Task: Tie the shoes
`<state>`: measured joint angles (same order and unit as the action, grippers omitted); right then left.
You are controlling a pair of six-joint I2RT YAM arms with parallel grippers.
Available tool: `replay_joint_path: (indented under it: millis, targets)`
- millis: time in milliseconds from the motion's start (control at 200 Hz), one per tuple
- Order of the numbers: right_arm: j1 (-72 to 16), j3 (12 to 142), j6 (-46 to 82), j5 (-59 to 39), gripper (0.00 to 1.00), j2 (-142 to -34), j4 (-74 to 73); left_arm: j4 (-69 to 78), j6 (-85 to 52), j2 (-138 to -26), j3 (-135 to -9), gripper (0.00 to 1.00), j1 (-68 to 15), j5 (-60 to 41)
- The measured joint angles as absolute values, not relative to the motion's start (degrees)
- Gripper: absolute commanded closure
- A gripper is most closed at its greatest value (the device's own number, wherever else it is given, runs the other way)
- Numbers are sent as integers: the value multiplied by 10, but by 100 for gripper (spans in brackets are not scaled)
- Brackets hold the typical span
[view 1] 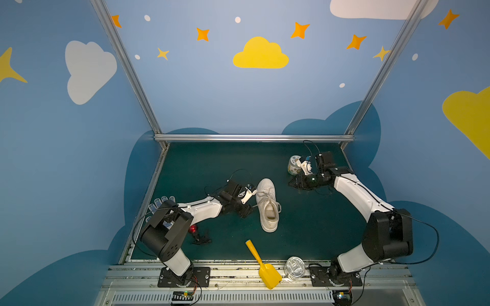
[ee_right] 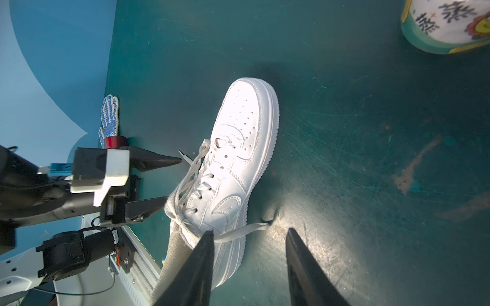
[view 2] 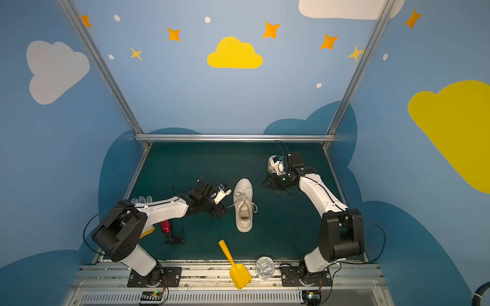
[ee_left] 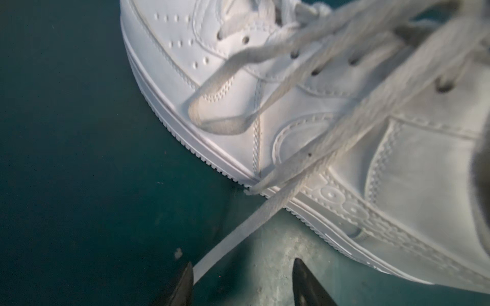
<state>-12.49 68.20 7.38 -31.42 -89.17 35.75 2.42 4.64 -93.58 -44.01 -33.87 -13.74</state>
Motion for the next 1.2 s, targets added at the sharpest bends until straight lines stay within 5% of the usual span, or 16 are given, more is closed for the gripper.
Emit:
replay_joint_path:
  millis: [461,891,1196]
  targets:
    - [-132,696,75,-336,58,-919,373,144,24,-990,-415,57,-329,-171]
    - [-185,764,68,-348,58,-980,389,186,84,-995,-407,56,-339,-178]
    - [-220,797,57,-350,58,-1006,408,223,92,-1022,-403,85,-339,-197]
